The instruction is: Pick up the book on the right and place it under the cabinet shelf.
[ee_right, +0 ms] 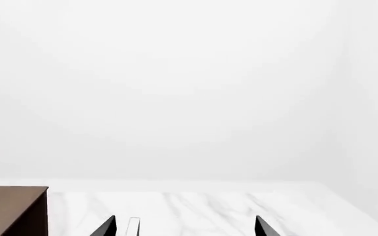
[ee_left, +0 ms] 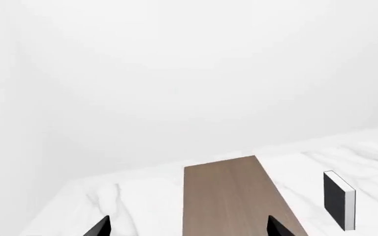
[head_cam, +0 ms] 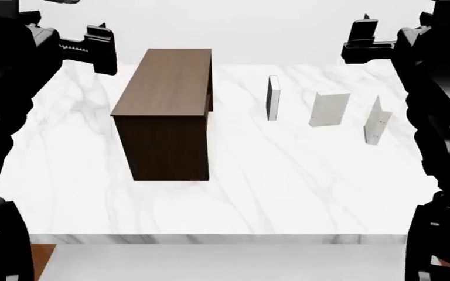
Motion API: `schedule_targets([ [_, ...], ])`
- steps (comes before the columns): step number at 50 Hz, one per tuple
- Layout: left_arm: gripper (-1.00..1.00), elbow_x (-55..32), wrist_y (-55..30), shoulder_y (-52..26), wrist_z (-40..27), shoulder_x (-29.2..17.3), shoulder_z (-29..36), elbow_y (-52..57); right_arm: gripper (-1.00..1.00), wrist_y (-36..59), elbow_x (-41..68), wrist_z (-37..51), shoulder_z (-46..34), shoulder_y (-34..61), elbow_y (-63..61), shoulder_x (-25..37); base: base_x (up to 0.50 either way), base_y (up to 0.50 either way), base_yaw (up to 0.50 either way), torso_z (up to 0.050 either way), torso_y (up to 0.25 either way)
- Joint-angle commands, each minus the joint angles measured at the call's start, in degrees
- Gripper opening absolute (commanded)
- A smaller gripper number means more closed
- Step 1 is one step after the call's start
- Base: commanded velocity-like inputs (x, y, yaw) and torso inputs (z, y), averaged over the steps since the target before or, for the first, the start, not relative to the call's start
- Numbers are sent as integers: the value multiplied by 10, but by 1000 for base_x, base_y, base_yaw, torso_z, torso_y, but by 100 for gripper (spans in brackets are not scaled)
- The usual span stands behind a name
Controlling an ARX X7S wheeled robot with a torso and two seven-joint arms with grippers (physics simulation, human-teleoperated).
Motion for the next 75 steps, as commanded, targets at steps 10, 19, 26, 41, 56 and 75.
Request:
schedule_targets([
  [10,100,25,67,-141,8,19,59,-213,100,-54,-21,-20,-39,119,192,-7,0,0,0,50,0],
  [19,100,23,65,-138,1,24,50,-214,100,-45,-14,-24,-37,127,184,-7,0,-248,0,20,0],
  [26,100,22,61,-139,-2,27,49,-212,100,-42,-11,-24,-35,124,182,-6,0,-500,0,0,0],
  [41,100,18,63,-134,-6,34,50,-210,100,-42,-4,-23,-28,107,176,-3,0,-500,0,0,0],
  [56,100,18,71,-137,-9,40,55,-220,100,-39,2,-23,-24,104,171,-1,0,-500,0,0,0],
  [75,100,13,65,-140,-12,40,54,-215,100,-35,9,-30,-29,104,156,0,118,-262,0,0,0],
])
